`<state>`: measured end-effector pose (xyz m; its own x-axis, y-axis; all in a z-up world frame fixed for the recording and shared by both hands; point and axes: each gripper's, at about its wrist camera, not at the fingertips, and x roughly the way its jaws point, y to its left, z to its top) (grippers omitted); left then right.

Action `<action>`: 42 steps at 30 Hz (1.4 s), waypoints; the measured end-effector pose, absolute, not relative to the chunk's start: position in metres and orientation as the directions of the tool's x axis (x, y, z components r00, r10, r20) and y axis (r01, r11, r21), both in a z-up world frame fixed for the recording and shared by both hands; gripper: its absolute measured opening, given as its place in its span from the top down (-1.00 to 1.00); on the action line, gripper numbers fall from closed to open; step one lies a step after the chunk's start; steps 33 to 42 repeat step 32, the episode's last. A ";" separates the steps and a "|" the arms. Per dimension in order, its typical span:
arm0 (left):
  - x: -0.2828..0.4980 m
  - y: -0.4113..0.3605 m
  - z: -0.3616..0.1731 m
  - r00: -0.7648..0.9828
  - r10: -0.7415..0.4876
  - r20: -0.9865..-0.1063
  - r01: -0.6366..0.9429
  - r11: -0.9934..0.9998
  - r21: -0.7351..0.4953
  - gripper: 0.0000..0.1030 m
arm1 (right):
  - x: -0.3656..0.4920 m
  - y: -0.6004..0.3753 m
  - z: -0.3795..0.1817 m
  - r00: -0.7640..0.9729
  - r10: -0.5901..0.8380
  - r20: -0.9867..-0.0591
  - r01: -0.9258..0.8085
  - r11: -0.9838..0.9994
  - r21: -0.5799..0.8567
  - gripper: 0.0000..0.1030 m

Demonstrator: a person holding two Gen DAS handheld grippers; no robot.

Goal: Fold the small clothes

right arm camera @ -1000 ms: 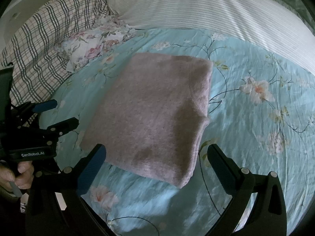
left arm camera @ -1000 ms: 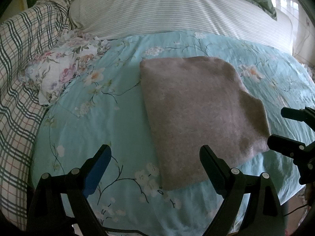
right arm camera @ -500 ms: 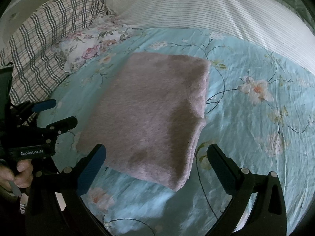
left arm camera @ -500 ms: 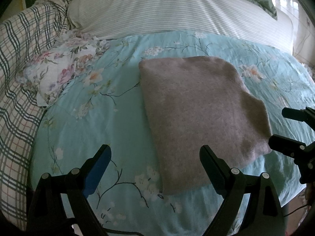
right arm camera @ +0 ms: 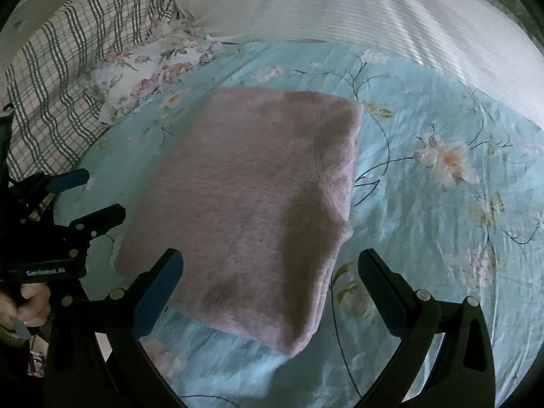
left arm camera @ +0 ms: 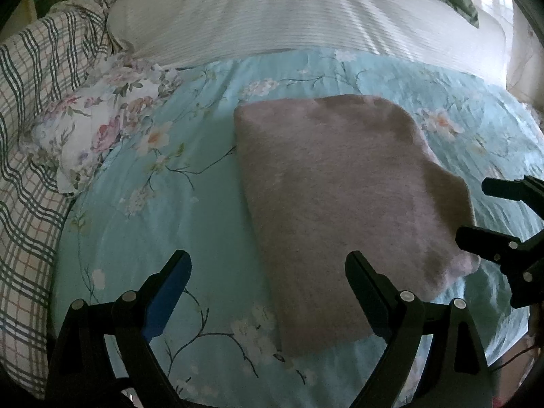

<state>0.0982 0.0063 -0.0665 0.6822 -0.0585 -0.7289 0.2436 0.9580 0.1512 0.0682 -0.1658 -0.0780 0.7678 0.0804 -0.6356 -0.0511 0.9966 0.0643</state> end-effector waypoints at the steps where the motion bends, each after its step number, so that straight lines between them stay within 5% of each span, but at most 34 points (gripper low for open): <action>1: 0.100 0.006 -0.067 0.683 -0.057 -0.728 0.242 0.958 0.152 -0.81 | 0.069 -0.165 -0.078 0.768 0.081 -0.636 -0.052 0.997 0.064 -0.99; 42: 0.107 0.009 -0.062 0.697 -0.065 -0.714 0.228 0.964 0.135 -0.83 | 0.085 -0.172 -0.078 0.772 0.063 -0.632 -0.017 0.997 0.078 -0.99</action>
